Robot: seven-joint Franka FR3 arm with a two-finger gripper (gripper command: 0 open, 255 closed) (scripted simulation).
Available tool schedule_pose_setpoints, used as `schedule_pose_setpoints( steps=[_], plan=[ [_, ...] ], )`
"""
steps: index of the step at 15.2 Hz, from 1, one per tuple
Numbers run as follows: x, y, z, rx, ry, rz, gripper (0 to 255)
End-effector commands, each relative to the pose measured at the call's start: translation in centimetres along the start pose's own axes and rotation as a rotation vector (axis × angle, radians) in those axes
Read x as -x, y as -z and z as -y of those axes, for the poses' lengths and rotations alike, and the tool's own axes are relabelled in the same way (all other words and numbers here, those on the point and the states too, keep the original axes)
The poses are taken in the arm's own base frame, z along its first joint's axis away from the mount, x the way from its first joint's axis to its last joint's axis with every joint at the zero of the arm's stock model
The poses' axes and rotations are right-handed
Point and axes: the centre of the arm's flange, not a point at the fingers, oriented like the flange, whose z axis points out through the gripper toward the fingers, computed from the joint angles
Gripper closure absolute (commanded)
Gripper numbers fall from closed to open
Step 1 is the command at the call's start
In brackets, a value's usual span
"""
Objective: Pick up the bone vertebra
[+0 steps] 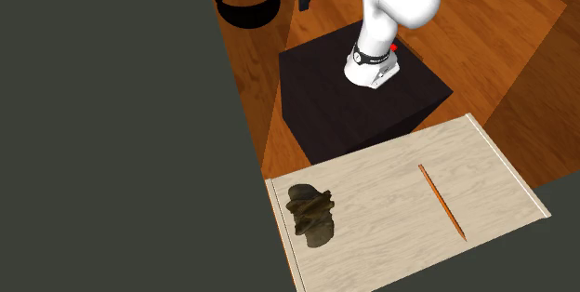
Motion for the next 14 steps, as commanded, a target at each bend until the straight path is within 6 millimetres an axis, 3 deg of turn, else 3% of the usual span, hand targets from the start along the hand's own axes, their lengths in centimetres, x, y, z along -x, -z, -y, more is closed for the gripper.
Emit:
schedule_pose_setpoints(
  steps=[1,14],
  plan=[
    [0.0,0.0,0.0,0.000,0.000,0.000,0],
    [-3.1,-1.6,17.0,0.028,0.016,-0.060,0]
  ],
)
